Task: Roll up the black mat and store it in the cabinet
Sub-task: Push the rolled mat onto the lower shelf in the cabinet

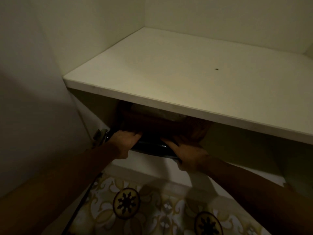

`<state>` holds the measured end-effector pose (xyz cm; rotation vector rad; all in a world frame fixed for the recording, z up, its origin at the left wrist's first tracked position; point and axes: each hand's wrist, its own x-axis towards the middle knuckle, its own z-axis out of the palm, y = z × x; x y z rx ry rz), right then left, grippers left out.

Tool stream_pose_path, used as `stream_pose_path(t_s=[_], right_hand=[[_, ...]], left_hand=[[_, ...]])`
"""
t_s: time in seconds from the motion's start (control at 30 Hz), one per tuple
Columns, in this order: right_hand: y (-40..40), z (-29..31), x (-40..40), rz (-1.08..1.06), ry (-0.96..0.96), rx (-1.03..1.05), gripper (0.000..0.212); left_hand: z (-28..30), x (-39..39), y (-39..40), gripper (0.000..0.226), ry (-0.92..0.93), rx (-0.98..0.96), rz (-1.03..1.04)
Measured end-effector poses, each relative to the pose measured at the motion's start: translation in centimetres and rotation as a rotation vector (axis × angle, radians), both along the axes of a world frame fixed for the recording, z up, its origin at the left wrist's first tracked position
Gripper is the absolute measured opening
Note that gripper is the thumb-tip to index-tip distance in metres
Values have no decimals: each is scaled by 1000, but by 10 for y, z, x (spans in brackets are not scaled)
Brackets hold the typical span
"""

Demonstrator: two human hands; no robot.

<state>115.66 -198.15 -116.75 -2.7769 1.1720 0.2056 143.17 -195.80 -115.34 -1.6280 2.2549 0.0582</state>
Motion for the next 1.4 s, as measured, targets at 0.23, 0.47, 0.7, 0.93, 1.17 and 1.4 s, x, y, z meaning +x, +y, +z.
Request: stream_pose_path(t_s=[0.23, 0.47, 0.7, 0.93, 1.17, 1.4], right_hand=[[2, 4, -14, -32, -45, 14, 109], [8, 4, -13, 0, -72, -11, 112], [15, 13, 0, -43, -21, 37, 111], [16, 17, 5, -68, 13, 62, 106], [16, 24, -1, -50, -15, 76, 107], [17, 20, -5, 0, -94, 17, 106]], left_hand=[[-2, 0, 7, 117, -75, -39, -53], [3, 1, 9, 125, -67, 7, -30], [11, -6, 11, 97, -160, -12, -58], [12, -11, 10, 96, -177, -52, -36], [9, -8, 10, 110, -107, 40, 18], [9, -25, 17, 117, -1, -111, -133]])
